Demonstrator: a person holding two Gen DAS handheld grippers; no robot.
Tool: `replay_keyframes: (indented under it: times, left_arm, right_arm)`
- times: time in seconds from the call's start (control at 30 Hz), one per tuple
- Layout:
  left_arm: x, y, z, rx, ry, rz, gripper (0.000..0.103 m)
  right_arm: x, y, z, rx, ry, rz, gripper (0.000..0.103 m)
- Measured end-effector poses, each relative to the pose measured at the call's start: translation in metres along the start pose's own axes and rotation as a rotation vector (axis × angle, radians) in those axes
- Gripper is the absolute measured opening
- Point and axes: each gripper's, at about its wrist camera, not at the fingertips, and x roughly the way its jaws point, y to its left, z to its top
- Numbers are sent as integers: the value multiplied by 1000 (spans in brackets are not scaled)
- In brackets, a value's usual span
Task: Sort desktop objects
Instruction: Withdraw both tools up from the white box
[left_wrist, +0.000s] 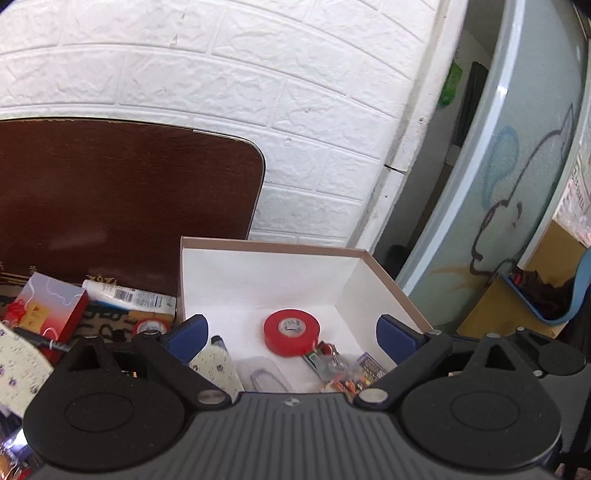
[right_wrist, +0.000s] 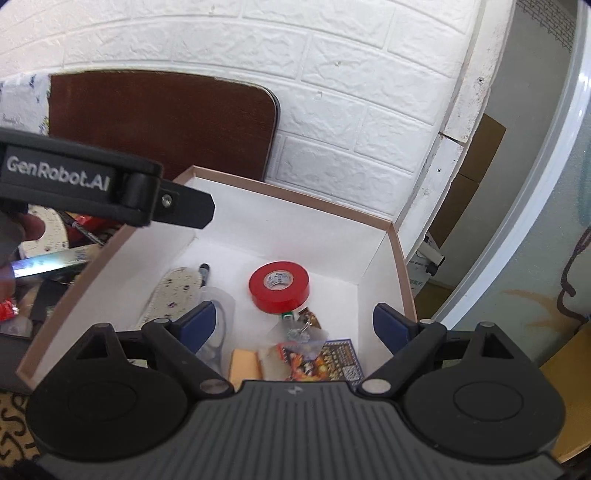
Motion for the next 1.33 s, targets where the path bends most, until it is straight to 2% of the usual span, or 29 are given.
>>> replay_keyframes:
  times: [0.2,0.33,0.37,0.4,0.47,0.6,0.8,1.07,1.33]
  left_arm:
    - [-38,-8,-28,41,-17,17,103]
    - [-58,-13,-50,49,0,21,103]
    - [-63,-15,-57,61,3,30,103]
    - [-67,-17,-64,75,1,43,103]
    - [-76,-20,-78,95,-9,74,103]
    - [-89,-20,-103,107,-4,125,103]
    - [-106,-8,-136,49,28,123,103]
    - [-119,-3,-157,37,53,143,103]
    - [-123,3,-160,15,47,140,103]
  right_arm:
    - [-44,6,-35,104,-41,12,90]
    - [-69,11,-63,190,-59,2,91]
    - [-76,14,-71,215,-64,3,92]
    - [-81,16,-78,240,-67,4,99]
    - [-91,22,-92,271,-78,-1,101]
    - [-105,40,-116,271,-79,-41,101]
    - [-116,61,-144,244,-65,-127,101]
    - [-113,80,-164,231,-33,-97,101]
    - [-112,87,-166,229,-27,-93,101]
